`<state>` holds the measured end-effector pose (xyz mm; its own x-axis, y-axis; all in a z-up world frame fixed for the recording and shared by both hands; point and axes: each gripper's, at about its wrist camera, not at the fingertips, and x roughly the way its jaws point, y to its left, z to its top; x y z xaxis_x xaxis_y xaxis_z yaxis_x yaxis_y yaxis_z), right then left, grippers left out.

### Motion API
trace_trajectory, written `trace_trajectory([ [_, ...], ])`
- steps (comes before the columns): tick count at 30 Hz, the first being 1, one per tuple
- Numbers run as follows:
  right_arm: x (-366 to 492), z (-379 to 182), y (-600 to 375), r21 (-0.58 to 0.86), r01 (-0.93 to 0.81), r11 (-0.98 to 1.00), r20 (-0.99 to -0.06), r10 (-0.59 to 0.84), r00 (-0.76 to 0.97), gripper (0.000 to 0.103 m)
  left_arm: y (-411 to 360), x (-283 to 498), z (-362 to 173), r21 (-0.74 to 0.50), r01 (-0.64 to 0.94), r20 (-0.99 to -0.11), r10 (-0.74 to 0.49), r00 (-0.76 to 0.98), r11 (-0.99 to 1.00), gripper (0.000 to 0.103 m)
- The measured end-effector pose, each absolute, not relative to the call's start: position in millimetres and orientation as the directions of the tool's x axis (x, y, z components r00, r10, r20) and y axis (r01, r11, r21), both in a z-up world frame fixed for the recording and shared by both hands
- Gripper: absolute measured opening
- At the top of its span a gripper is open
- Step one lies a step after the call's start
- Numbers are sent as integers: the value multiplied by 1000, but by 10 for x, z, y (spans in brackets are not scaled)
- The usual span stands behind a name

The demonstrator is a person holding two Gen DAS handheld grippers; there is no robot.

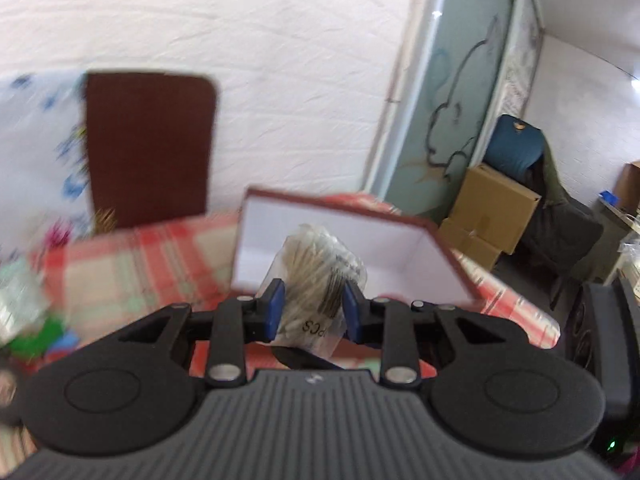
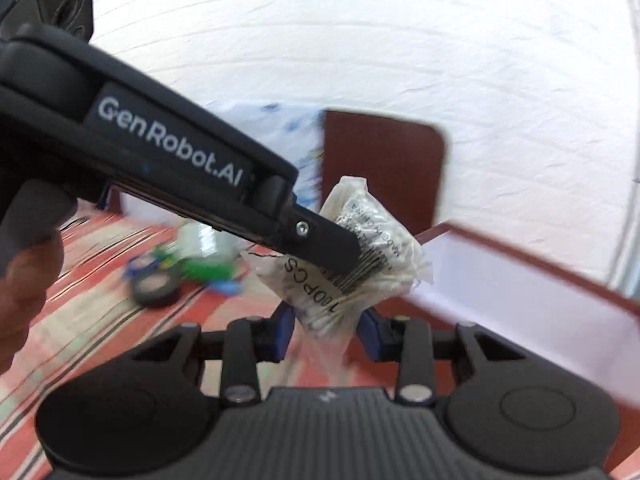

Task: Organize objects
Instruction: 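Carry the swab bag into the brown box and open the right gripper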

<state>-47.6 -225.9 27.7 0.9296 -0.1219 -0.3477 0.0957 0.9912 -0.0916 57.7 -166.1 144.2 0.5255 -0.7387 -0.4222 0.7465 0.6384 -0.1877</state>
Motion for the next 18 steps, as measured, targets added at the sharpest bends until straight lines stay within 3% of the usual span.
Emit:
trace_trajectory([
  [7, -122, 273, -3050, -38, 215, 976, -381, -213, 900, 33, -2483, 991, 1321, -120, 764, -436, -725, 534, 635, 32],
  [9, -5, 195, -3103, -70, 242, 968, -402, -250, 881, 34, -2530, 1135, 1223, -138, 743, -461, -707, 537, 654, 32],
  [14, 50, 61, -3250, 31, 287, 958, -414, -249, 876, 39, -2380, 1213, 1072, -147, 698, -491, -664, 564, 701, 32],
  [16, -100, 67, -3215, 54, 311, 949, -383, -268, 884, 57, -2183, 1098, 1098, -148, 695, -462, -670, 581, 704, 33],
  [18, -316, 64, -3126, 78, 318, 945, -337, -275, 900, 58, -1956, 944, 1113, -131, 695, -431, -672, 602, 707, 33],
])
